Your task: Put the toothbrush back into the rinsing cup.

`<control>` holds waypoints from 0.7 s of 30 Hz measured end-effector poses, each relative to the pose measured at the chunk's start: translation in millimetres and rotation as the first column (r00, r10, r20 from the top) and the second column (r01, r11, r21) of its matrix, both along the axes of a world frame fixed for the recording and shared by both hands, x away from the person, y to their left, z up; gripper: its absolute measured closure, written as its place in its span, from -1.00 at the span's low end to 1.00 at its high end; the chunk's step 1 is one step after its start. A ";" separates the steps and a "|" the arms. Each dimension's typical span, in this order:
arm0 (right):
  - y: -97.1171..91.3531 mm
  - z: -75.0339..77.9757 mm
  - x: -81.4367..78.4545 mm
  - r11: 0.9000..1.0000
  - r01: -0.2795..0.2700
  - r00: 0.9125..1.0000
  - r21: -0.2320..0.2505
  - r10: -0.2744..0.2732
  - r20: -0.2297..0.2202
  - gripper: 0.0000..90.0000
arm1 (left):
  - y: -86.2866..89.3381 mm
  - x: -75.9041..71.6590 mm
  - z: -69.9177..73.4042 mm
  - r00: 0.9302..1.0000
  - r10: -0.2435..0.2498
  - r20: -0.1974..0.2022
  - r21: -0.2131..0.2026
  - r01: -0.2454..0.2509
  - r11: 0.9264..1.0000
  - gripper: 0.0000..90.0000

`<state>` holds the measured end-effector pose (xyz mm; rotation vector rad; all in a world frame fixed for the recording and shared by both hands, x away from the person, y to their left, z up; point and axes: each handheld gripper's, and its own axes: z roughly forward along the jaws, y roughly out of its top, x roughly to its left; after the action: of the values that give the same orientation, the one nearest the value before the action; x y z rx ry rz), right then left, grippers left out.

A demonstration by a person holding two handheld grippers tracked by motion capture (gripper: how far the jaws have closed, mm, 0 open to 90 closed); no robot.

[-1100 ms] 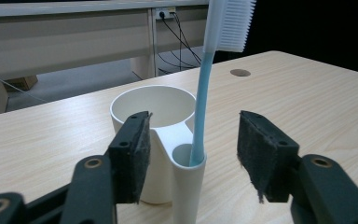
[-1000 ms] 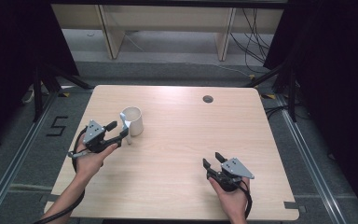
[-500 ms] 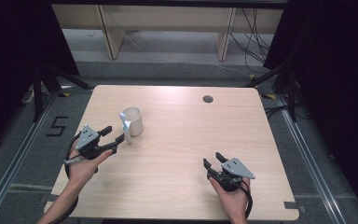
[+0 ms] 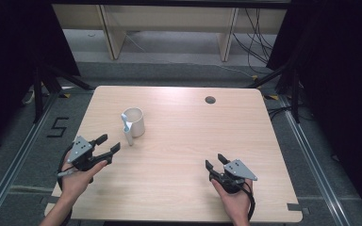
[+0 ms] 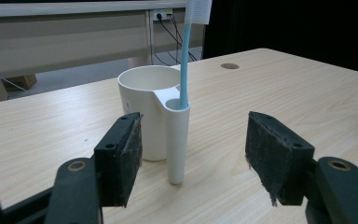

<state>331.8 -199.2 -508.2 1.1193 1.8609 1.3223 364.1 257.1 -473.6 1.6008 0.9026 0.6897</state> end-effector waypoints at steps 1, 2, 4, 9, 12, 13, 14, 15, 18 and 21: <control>0.1 -0.1 0.2 1.000 -0.001 1.000 0.000 0.001 0.002 -0.01 | 1.1 -1.8 -1.1 1.000 0.001 0.000 0.000 -0.001 1.000 -0.20; 0.3 -0.1 0.2 1.000 -0.002 1.000 0.001 0.002 0.002 -0.01 | 2.1 -3.3 -3.1 1.000 0.000 0.009 -0.010 0.000 1.000 -0.20; 0.3 -0.2 0.3 1.000 -0.002 1.000 0.000 0.002 0.003 -0.01 | 4.9 -7.3 -5.3 1.000 0.008 0.001 0.000 -0.008 1.000 -0.20; 0.3 -0.2 0.3 1.000 -0.002 1.000 0.000 0.002 0.003 -0.01 | 10.9 -15.6 -13.5 1.000 0.023 -0.007 -0.007 -0.023 1.000 -0.20; 1.2 -1.0 1.1 1.000 -0.006 1.000 0.010 0.006 0.008 -0.01 | 13.4 -21.0 -20.7 0.999 0.036 -0.011 -0.015 -0.036 0.999 -0.20; 0.8 -0.6 1.0 1.000 -0.008 1.000 0.003 0.008 -0.001 -0.01 | 14.8 -23.0 -22.8 0.999 0.042 -0.014 -0.014 -0.042 0.999 -0.20; 1.1 -0.9 1.3 1.000 -0.006 1.000 0.005 0.006 0.002 -0.01 | 16.3 -24.6 -24.8 0.999 0.048 -0.017 -0.017 -0.048 0.999 -0.20; 1.2 -1.0 1.3 1.000 -0.006 1.000 0.005 0.006 0.000 -0.01 | 17.6 -25.6 -27.2 0.999 0.050 -0.016 -0.024 -0.051 0.998 -0.20; 2.6 -1.4 0.9 1.000 -0.005 1.000 0.008 0.005 -0.009 -0.01 | 23.6 -27.4 -32.4 0.997 0.071 -0.026 -0.028 -0.072 0.997 -0.21; 3.1 -2.6 1.2 1.000 -0.012 1.000 0.006 0.012 -0.008 -0.01 | 28.4 -28.7 -37.0 0.996 0.085 -0.025 -0.043 -0.086 0.995 -0.21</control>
<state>333.1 -196.2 -510.8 1.1197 1.8731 1.3330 335.3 285.5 -510.6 1.5410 1.0016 0.7074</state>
